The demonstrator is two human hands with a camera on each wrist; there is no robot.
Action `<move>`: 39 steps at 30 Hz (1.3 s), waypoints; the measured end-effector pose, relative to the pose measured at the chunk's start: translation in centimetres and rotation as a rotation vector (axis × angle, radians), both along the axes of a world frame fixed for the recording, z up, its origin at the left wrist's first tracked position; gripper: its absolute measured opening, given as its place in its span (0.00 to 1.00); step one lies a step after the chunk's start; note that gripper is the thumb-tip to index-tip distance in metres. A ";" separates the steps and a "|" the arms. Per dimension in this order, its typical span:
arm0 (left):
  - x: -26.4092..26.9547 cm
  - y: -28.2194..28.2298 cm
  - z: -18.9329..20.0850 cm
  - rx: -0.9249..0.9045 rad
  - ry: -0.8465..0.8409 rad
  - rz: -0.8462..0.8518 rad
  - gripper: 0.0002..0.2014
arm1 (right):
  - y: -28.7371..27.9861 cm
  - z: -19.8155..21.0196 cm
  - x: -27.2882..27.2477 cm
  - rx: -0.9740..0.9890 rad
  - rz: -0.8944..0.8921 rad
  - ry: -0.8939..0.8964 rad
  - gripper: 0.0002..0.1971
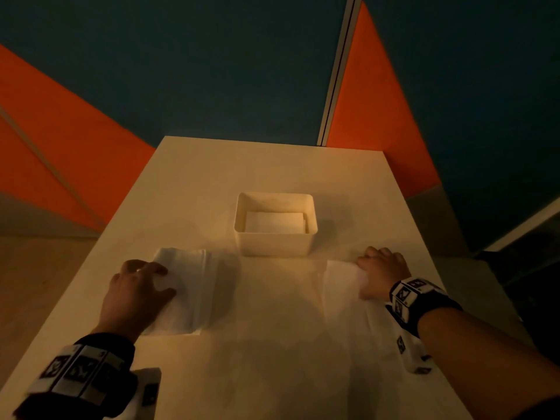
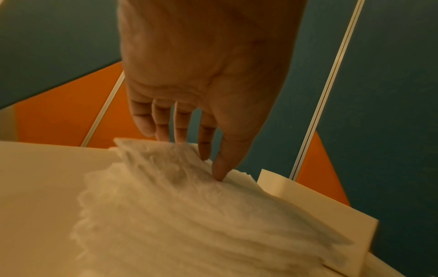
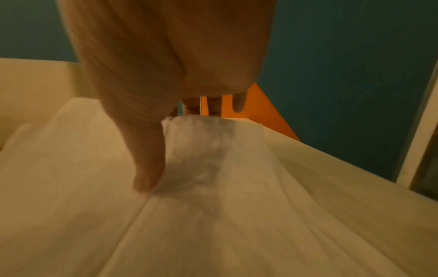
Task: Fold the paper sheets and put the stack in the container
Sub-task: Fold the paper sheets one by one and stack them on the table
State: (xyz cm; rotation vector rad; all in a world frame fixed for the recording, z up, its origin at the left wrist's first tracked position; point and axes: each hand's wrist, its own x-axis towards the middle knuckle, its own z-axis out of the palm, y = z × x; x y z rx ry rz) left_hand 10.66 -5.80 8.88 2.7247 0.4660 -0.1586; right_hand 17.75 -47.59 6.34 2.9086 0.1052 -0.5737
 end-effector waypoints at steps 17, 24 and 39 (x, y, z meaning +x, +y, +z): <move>1.5 -8.9 2.5 -0.438 -0.073 -0.304 0.13 | 0.8 5.1 -0.2 1.045 -0.369 0.000 0.04; 1.2 -9.1 2.4 -0.444 -0.004 -0.355 0.13 | 0.4 1.0 -1.3 0.652 -0.283 0.020 0.11; 1.0 -8.3 1.8 -0.389 -0.005 -0.411 0.15 | 0.1 -1.3 -2.8 0.450 -0.103 -0.177 0.14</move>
